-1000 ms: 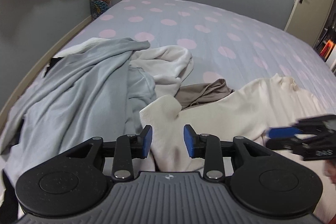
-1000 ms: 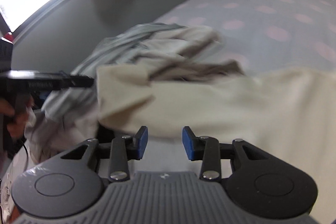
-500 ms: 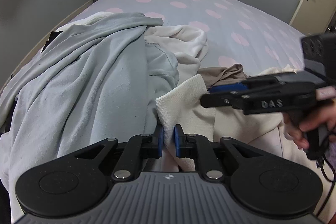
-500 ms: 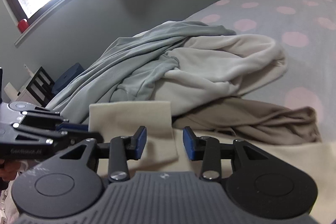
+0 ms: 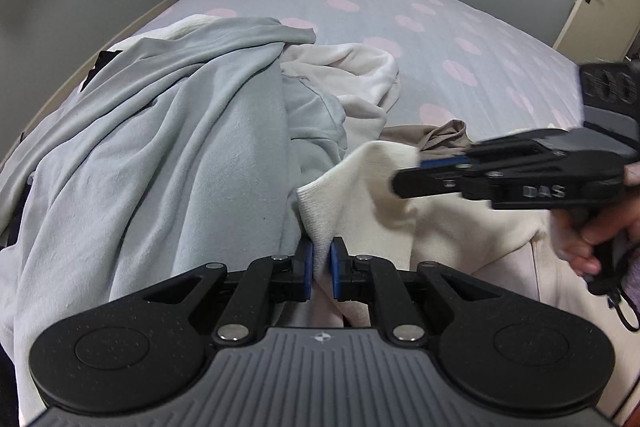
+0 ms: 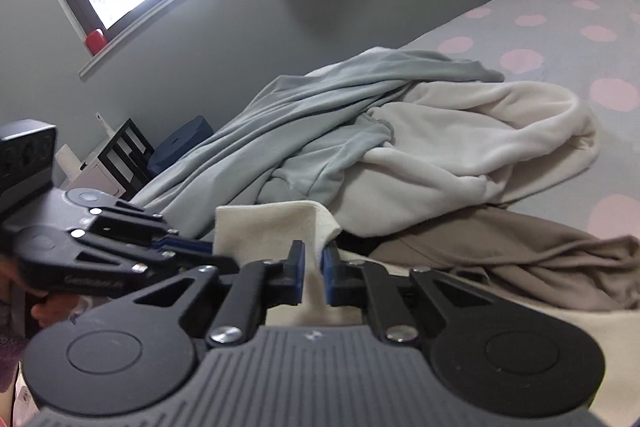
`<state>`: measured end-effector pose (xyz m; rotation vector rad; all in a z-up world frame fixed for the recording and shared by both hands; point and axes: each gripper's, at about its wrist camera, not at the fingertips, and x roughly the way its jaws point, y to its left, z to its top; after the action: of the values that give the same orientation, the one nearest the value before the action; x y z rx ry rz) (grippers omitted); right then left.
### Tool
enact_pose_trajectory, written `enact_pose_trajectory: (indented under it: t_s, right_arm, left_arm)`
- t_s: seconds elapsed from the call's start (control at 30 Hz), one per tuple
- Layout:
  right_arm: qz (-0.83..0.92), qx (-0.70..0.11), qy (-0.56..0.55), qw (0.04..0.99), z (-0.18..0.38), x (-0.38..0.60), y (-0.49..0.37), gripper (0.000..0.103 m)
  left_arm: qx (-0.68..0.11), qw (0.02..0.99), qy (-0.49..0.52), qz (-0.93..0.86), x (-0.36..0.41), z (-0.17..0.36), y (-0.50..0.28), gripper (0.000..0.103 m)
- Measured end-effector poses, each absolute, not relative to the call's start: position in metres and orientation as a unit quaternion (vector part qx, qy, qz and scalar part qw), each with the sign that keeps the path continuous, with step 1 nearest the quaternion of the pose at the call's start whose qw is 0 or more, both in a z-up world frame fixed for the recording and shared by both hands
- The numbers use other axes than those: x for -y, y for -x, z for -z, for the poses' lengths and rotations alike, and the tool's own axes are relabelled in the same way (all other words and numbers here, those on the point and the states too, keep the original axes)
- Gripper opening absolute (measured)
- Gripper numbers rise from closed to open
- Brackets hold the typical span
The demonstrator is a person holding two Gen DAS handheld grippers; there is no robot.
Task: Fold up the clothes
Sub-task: 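Lift the sleeve with the right gripper and fold it across the sweater body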
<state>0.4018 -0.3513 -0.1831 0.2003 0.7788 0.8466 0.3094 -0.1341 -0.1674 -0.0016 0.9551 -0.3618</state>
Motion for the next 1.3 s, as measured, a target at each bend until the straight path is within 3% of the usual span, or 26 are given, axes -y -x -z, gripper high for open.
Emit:
enact_pose_trajectory:
  t_s: [0.27, 0.53, 0.83, 1.17, 1.3]
  right_arm:
    - [-0.365, -0.345, -0.092, 0.86, 0.129, 0.381, -0.367, 0.003]
    - [-0.292, -0.301, -0.065, 0.906, 0.036, 0.436, -0.323, 0.003]
    - [-0.19, -0.249, -0.06, 0.948, -0.044, 0.522, -0.275, 0.003]
    - [-0.101, -0.22, -0.076, 0.967, -0.062, 0.612, -0.233, 0.003]
    - [-0.079, -0.221, -0.097, 0.967, -0.052, 0.643, -0.222, 0.003]
  left_arm:
    - [-0.436, 0.882, -0.021, 0.177, 0.153, 0.139, -0.288, 0.01]
    - [-0.418, 0.886, -0.027, 0.197, 0.179, 0.109, -0.263, 0.015]
    - [-0.442, 0.853, -0.048, 0.274, 0.264, 0.128, -0.251, 0.016]
    - [-0.449, 0.827, -0.093, 0.326, 0.351, 0.175, -0.265, 0.039]
    - [-0.457, 0.823, -0.089, 0.324, 0.371, 0.194, -0.269, 0.04]
